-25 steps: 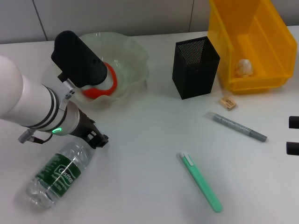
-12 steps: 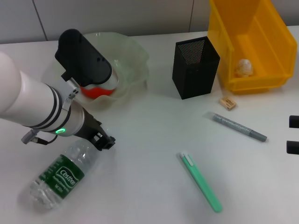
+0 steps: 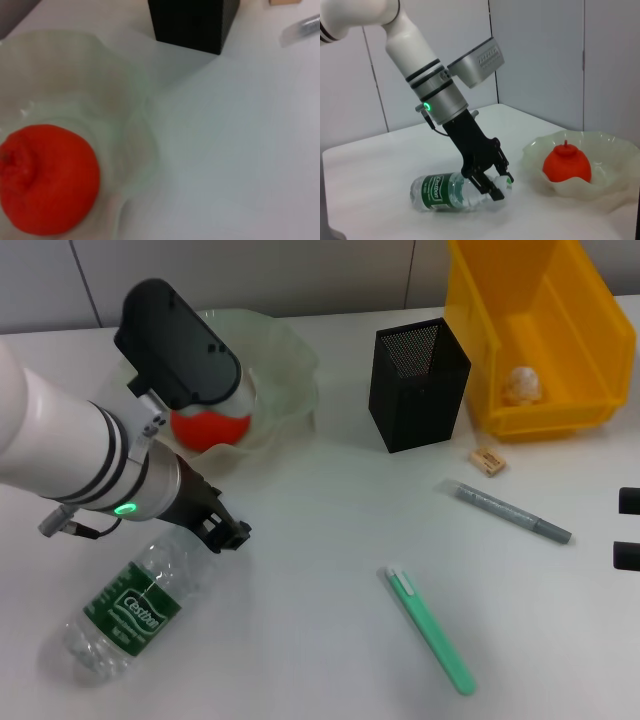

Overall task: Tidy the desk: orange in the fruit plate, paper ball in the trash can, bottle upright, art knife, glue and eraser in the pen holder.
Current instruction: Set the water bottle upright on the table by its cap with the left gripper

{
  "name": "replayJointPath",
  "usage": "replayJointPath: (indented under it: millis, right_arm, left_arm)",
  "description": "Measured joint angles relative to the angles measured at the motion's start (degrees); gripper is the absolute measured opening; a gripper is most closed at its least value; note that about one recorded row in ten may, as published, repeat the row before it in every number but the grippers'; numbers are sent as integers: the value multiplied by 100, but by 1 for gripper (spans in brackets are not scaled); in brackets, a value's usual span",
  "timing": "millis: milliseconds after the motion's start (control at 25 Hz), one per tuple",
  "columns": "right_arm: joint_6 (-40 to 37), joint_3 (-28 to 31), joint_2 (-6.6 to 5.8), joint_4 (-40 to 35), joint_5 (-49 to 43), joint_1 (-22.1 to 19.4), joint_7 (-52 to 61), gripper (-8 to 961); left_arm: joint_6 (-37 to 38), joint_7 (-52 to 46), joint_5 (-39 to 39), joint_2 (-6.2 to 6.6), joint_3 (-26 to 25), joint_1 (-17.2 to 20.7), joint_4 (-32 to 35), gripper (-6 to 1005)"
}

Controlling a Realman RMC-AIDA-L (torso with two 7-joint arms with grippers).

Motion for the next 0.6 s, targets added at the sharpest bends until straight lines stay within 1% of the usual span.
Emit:
replayJointPath:
  millis: [560,600]
  right_arm:
    - [12,0,0,15,0,0,0,511]
    - [21,0,0,49,0,0,0,510]
  left_arm:
    - [176,54,-111,32,-372,192,493,464]
    - [185,74,-144,35,-461,237,577,464]
